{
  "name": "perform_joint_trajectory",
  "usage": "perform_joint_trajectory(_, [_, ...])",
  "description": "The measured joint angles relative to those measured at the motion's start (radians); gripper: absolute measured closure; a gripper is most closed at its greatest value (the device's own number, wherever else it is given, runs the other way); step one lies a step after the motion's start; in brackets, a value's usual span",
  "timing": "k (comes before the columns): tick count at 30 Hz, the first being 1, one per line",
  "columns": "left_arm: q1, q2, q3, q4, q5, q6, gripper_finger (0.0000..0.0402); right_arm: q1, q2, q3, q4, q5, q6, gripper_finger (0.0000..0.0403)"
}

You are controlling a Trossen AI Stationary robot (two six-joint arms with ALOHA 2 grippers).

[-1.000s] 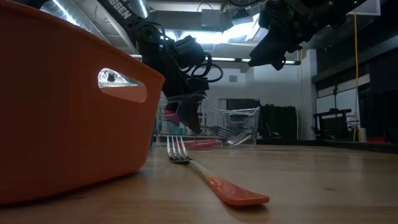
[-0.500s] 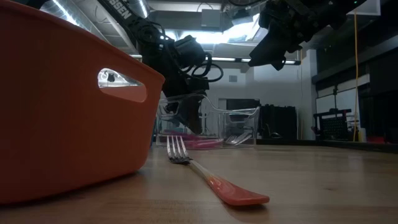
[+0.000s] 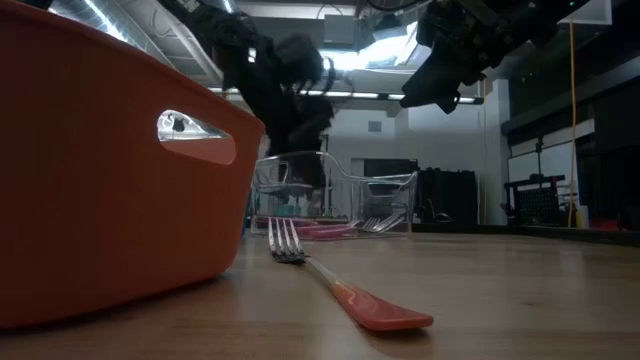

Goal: Sort silverware by color (type)
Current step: Put the orange fork into the blue bin

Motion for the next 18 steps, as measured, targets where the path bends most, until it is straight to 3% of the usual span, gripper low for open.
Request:
perform_joint_trajectory(10, [-0.049, -0.237, 0.001, -0.049, 0.000, -0.046, 0.0292, 0.023, 0.000, 0.000, 0.016, 0.001, -0.047, 0.0269])
perform_joint_trajectory(18, [-0.173, -0.408, 0.001, -0.178, -0.078, -0.129, 0.0292, 0.176, 0.000, 0.000, 0.186, -0.001, -0.233, 0.0269])
